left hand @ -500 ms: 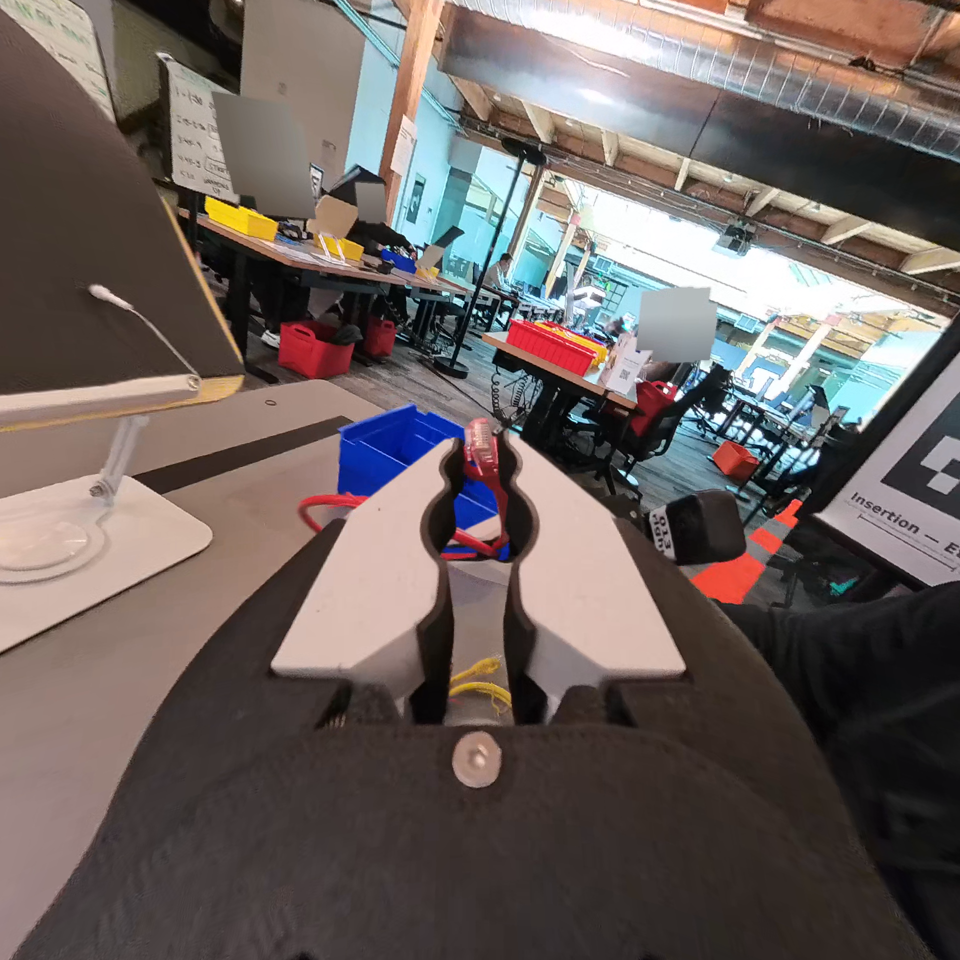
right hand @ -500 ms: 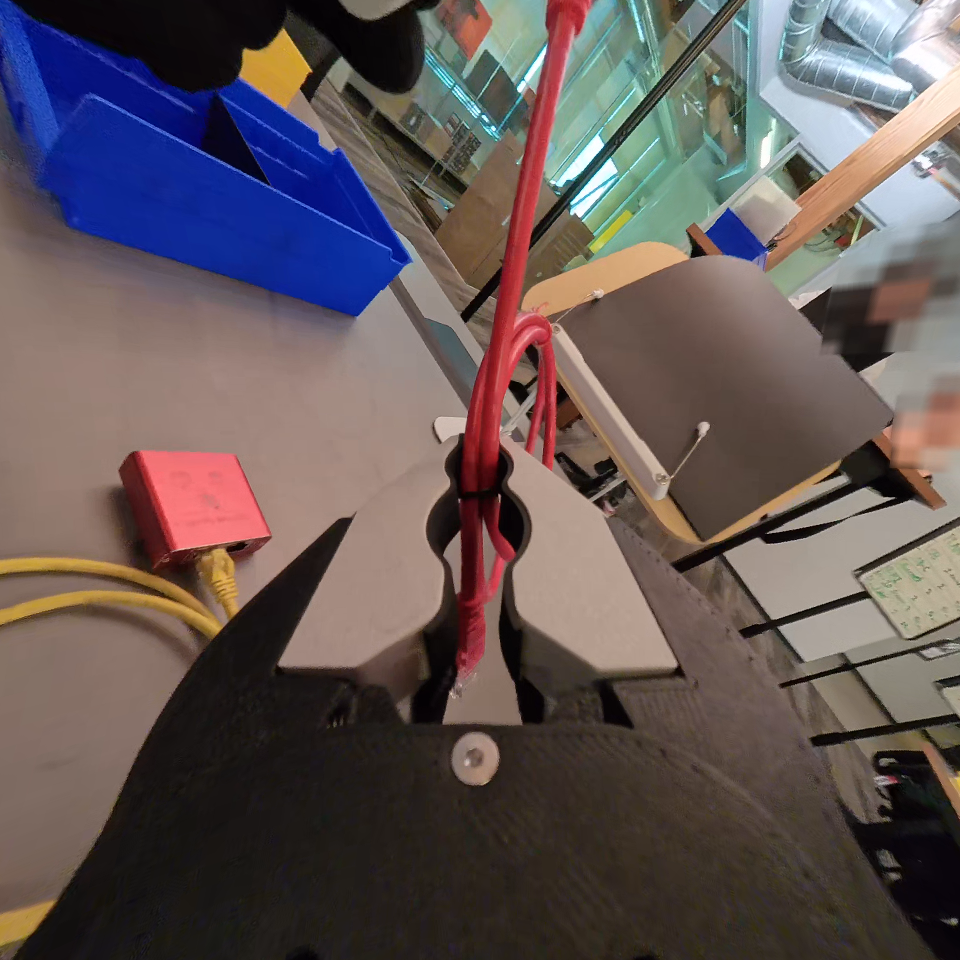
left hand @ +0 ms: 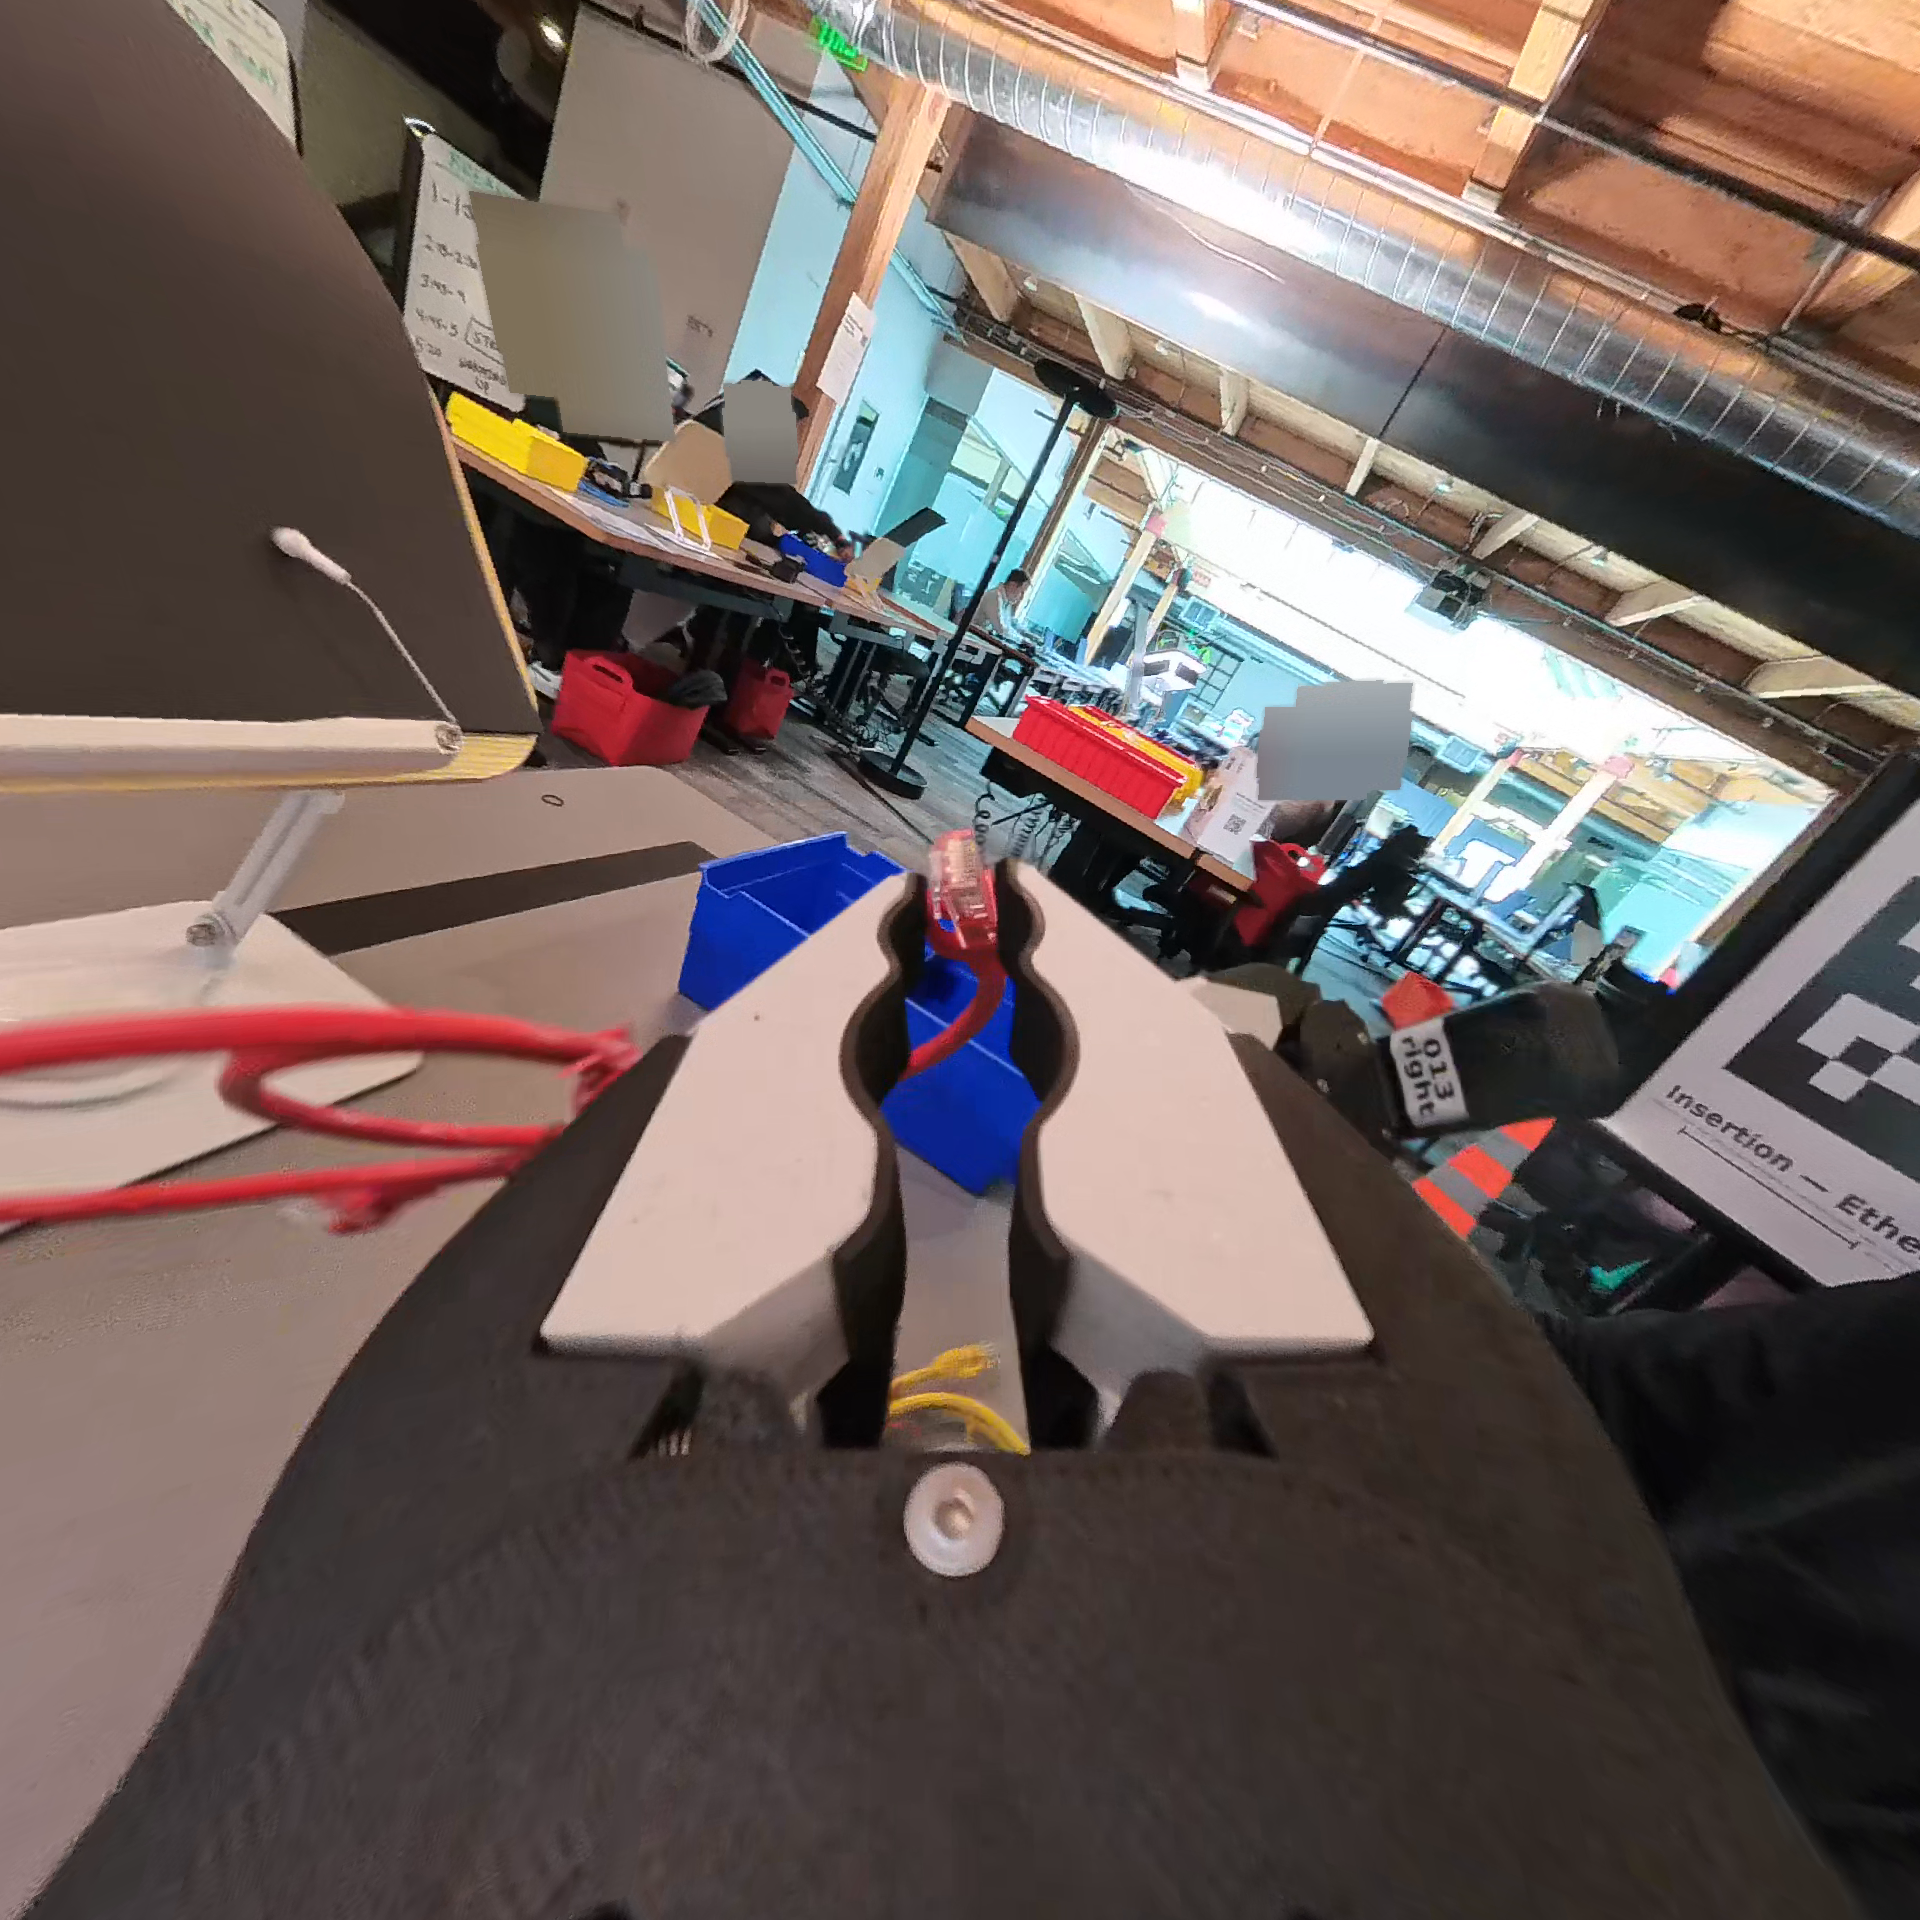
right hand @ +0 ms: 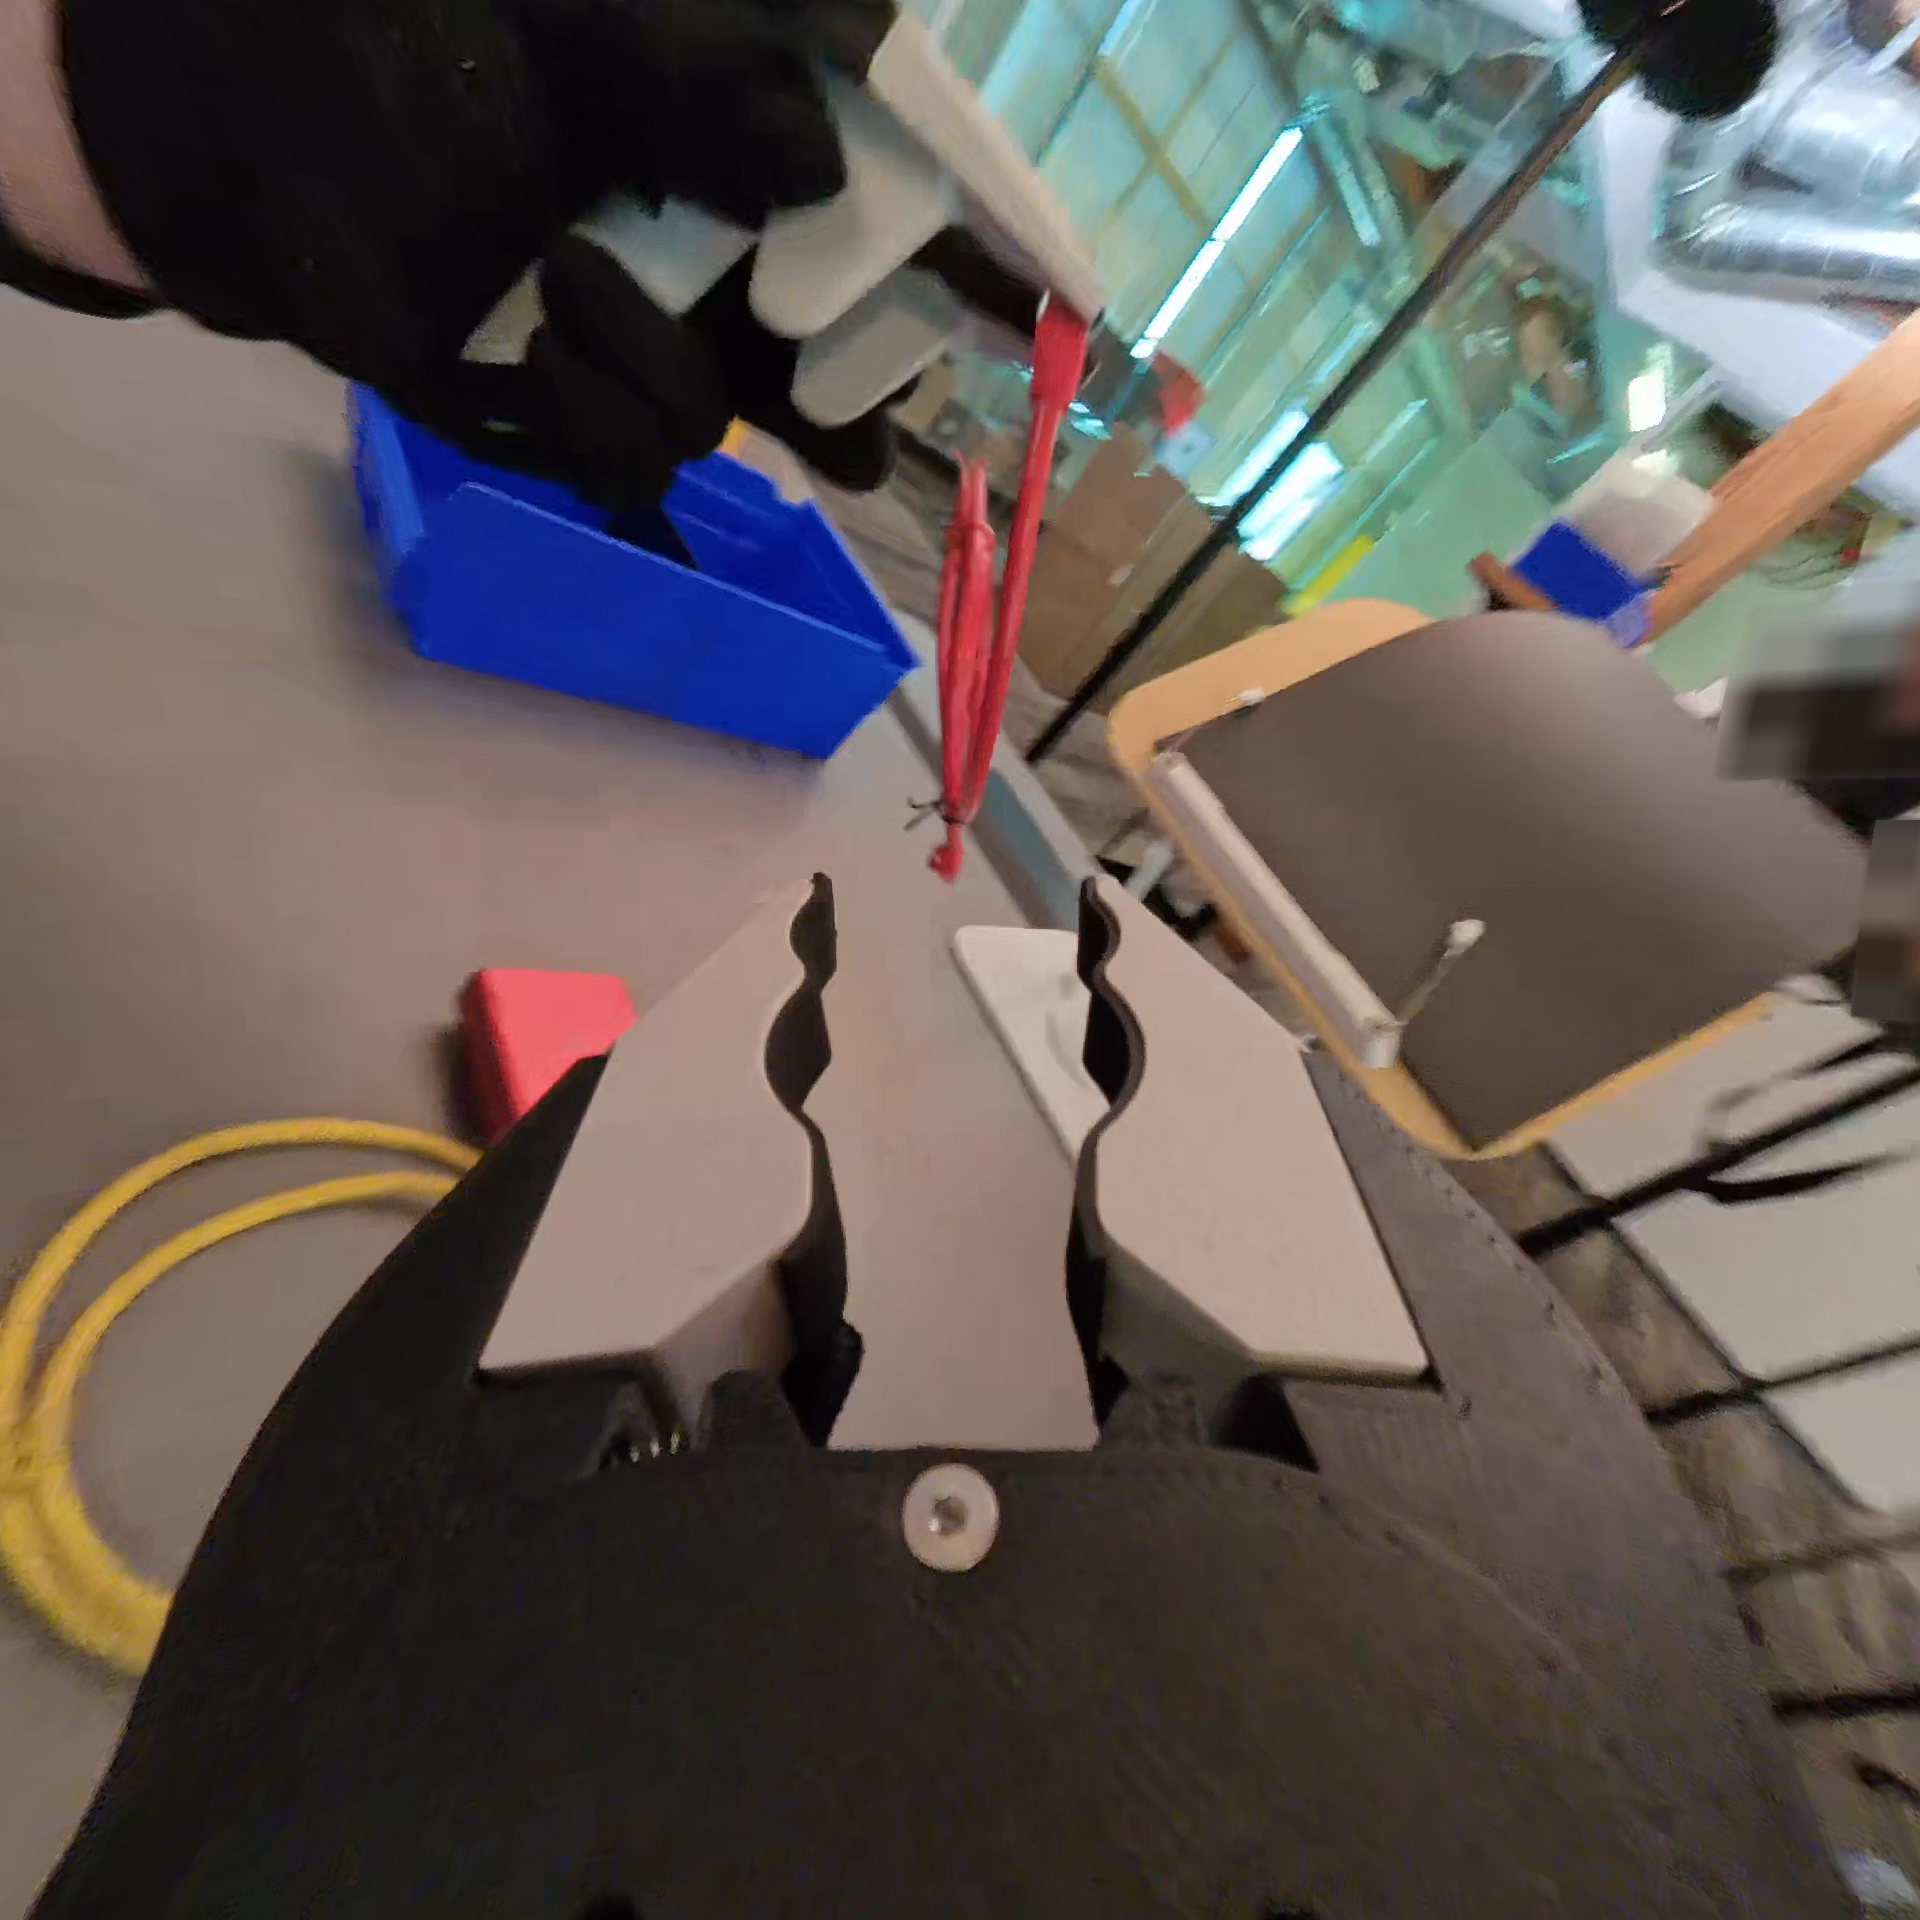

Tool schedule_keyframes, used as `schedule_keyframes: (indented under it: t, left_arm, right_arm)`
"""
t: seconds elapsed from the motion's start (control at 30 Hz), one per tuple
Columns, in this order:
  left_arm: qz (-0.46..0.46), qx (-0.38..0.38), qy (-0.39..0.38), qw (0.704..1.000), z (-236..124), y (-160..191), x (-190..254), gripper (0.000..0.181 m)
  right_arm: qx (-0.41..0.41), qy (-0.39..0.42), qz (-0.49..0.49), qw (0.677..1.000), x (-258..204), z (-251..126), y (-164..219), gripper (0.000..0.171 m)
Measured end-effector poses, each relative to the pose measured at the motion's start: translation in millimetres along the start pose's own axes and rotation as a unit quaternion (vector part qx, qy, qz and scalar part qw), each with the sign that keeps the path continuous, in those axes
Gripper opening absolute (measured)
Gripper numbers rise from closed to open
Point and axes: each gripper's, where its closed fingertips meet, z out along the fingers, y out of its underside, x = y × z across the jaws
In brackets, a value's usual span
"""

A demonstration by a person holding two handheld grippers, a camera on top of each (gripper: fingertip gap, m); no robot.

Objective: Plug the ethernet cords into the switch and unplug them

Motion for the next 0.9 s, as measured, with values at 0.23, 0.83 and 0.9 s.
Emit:
schedule_keyframes:
  t: [0.23,0.83,0.9]
  left_arm:
    - [-0.041,-0.016,0.061,0.997,17.0,24.0,30.8,0.010]
    - [0.433,-0.052,-0.036,0.899,12.7,29.2,40.5,0.038]
    - [0.574,-0.077,-0.066,0.813,17.8,40.0,44.8,0.039]
  right_arm:
    - [0.068,0.043,-0.032,0.996,4.6,37.7,-54.2,0.039]
    - [0.108,-0.146,0.238,0.954,21.2,23.2,-46.2,0.006]
    - [0.117,-0.190,0.297,0.929,20.1,19.9,-44.2,0.006]
